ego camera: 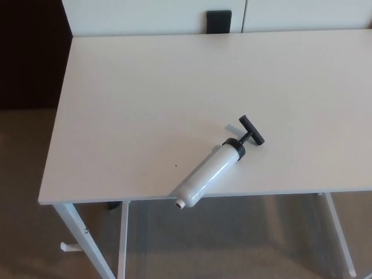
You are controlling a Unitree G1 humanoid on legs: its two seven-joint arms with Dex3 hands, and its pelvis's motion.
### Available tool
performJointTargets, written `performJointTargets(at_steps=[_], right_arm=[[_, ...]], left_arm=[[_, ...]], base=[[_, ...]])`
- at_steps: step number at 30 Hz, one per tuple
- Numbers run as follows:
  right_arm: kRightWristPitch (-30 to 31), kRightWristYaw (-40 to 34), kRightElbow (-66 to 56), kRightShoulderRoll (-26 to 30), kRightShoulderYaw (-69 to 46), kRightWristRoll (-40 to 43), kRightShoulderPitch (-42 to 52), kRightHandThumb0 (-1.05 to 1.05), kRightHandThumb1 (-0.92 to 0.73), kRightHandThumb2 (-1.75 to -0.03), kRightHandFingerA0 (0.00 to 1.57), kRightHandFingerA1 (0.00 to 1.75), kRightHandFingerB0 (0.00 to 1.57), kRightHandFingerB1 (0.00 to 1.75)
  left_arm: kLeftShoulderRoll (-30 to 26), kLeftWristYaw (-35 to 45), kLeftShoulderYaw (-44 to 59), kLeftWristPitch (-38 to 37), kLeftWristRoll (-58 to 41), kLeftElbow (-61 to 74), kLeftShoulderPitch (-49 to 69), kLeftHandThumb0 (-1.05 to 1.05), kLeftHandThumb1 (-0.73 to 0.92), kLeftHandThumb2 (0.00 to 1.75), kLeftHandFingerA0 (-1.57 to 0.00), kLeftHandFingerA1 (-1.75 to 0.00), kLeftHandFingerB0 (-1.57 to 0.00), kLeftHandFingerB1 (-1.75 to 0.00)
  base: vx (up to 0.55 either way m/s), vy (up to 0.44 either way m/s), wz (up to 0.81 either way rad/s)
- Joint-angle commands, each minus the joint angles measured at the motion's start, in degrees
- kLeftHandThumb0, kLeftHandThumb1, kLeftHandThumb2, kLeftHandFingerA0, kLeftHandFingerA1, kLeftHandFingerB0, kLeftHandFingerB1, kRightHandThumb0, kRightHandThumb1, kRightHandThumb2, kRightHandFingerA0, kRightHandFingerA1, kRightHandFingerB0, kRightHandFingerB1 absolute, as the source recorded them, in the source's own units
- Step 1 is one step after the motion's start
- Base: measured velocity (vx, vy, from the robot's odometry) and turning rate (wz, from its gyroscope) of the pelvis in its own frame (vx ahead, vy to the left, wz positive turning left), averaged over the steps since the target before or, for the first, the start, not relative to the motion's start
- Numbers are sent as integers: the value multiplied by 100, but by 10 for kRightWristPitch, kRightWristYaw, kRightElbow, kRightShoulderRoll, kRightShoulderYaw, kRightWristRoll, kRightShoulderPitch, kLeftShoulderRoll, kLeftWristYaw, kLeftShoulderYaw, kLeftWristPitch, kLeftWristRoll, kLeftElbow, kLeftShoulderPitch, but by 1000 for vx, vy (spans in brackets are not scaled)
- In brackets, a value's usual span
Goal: The robot walks towards a desk on which an air pump is kept in the middle. It lifts it up and holds it with its left hand and uses its right hand to compress it by pushing its handle inwards.
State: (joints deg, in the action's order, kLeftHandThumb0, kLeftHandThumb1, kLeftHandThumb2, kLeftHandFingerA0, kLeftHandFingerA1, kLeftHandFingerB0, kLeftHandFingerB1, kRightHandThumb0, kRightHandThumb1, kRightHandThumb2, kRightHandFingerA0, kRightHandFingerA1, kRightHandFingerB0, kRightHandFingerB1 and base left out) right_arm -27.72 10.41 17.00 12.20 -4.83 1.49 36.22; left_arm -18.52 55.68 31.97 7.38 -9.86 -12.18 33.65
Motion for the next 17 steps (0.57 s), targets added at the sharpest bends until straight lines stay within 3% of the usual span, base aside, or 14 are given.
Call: performJointTargets(at_steps=[1, 10, 11, 12, 17], right_arm=[[-31, 84, 70, 40, -18, 53, -37, -93, -78, -113, 0, 18, 0, 6], [-58, 95, 106, 43, -17, 49, -45, -92, -78, -113, 0, 17, 0, 7], [-60, 98, 109, 43, -16, 50, -49, -83, -91, -66, 0, 27, 0, 13], [-59, 103, 109, 41, -16, 55, -50, -92, -78, -113, 0, 14, 0, 7], [-61, 114, 109, 38, -18, 62, -51, -92, -78, -113, 0, 14, 0, 7]], left_arm=[[12, -127, -12, -40, 29, -51, -39, -26, 49, 97, -3, -51, 0, -47], [2, -131, -21, -67, 16, -77, -35, -27, 48, 96, -2, -51, 0, -47], [1, -132, -22, -68, 14, -75, -33, -26, 52, 99, -3, -51, 0, -47], [-1, -134, -25, -69, 12, -73, -31, -26, 53, 99, -2, -51, 0, -47], [-5, -140, -31, -73, 6, -72, -27, -26, 53, 99, -2, -51, 0, -47]], base=[[0, 0, 0], [0, 0, 0], [0, 0, 0], [0, 0, 0], [0, 0, 0]])
